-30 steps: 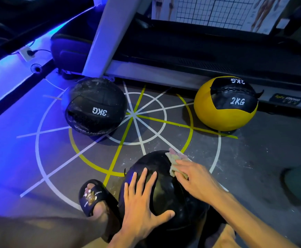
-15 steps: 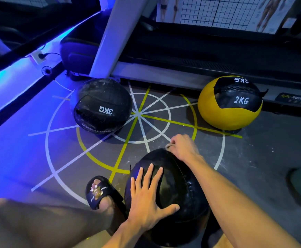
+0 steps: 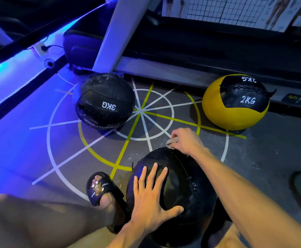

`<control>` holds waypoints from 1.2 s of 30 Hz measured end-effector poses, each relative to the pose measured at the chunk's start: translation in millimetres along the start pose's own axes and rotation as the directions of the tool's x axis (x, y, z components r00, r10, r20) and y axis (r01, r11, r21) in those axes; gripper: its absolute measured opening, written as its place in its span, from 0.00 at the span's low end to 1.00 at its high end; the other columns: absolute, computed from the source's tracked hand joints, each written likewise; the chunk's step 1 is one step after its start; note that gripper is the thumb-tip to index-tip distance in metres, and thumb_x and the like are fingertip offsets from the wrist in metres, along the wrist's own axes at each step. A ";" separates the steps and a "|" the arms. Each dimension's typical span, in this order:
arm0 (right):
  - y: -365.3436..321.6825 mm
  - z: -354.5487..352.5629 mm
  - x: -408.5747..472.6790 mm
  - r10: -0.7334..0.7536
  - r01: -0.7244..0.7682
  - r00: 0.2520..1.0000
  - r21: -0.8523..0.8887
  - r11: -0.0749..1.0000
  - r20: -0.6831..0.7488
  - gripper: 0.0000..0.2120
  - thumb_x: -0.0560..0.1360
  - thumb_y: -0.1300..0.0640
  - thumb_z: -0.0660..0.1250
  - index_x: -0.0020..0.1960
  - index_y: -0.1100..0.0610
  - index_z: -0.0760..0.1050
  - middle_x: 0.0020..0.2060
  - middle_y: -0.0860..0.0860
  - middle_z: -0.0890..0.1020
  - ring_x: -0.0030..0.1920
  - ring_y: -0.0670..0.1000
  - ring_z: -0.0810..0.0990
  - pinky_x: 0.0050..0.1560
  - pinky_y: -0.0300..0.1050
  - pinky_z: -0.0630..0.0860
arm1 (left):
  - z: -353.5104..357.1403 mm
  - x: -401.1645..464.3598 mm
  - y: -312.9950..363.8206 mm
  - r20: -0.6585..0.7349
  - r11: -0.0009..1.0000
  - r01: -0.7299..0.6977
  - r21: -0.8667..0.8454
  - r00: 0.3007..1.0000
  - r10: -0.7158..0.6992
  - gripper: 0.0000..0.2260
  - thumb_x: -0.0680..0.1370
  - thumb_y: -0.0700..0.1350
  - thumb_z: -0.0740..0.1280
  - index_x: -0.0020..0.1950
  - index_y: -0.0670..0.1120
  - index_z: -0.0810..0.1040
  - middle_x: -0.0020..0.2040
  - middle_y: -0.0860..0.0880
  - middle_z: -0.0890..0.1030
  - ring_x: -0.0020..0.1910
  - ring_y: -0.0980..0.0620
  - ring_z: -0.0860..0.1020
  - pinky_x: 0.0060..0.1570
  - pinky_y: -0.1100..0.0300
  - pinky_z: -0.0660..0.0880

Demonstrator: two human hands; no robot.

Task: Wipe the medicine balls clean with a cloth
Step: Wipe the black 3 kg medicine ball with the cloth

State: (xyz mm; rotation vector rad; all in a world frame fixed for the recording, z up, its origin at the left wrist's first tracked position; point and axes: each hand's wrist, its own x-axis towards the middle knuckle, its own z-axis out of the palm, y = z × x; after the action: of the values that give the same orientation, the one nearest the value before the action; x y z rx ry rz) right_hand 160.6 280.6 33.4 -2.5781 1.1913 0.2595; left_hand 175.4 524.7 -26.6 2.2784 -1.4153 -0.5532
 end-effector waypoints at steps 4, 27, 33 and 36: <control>-9.0 -6.1 0.3 0.054 -0.050 0.980 -0.027 0.998 0.194 0.07 0.70 0.52 0.76 0.43 0.48 0.78 0.44 0.50 0.81 0.48 0.54 0.80 0.45 0.46 0.75 | 2.1 3.5 2.3 0.002 1.000 -0.002 0.010 1.000 0.002 0.50 0.68 0.80 0.61 0.80 0.68 0.36 0.80 0.62 0.31 0.78 0.52 0.26 0.74 0.47 0.26; -23.5 -30.0 0.0 0.196 -0.131 0.912 -0.198 0.971 0.360 0.07 0.69 0.53 0.74 0.37 0.56 0.80 0.24 0.49 0.82 0.26 0.47 0.81 0.36 0.43 0.79 | 4.8 1.0 12.5 0.015 1.000 -0.009 0.028 1.000 0.008 0.51 0.67 0.81 0.60 0.80 0.67 0.36 0.80 0.61 0.30 0.77 0.51 0.24 0.74 0.46 0.25; -37.2 -43.4 11.6 0.290 -0.144 0.845 -0.331 0.933 0.449 0.11 0.72 0.52 0.73 0.33 0.55 0.79 0.34 0.49 0.83 0.33 0.48 0.82 0.42 0.43 0.78 | 7.0 -1.2 14.2 0.022 0.999 -0.017 0.027 1.000 0.016 0.51 0.67 0.79 0.62 0.81 0.66 0.37 0.80 0.61 0.30 0.77 0.51 0.24 0.74 0.46 0.24; -31.9 -27.1 7.3 0.172 -0.103 0.958 -0.285 0.953 0.229 0.08 0.67 0.55 0.76 0.42 0.55 0.78 0.39 0.50 0.83 0.37 0.49 0.81 0.39 0.43 0.77 | 6.9 0.3 14.7 0.018 0.999 -0.007 0.042 1.000 0.006 0.51 0.67 0.80 0.61 0.81 0.66 0.37 0.80 0.60 0.30 0.78 0.50 0.25 0.75 0.45 0.25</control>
State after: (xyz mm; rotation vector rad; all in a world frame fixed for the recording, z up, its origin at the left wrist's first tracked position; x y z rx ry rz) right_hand 190.9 286.1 62.8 -2.5822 1.3193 0.8093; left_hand 160.9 517.6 -24.7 2.3058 -1.4552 -0.5479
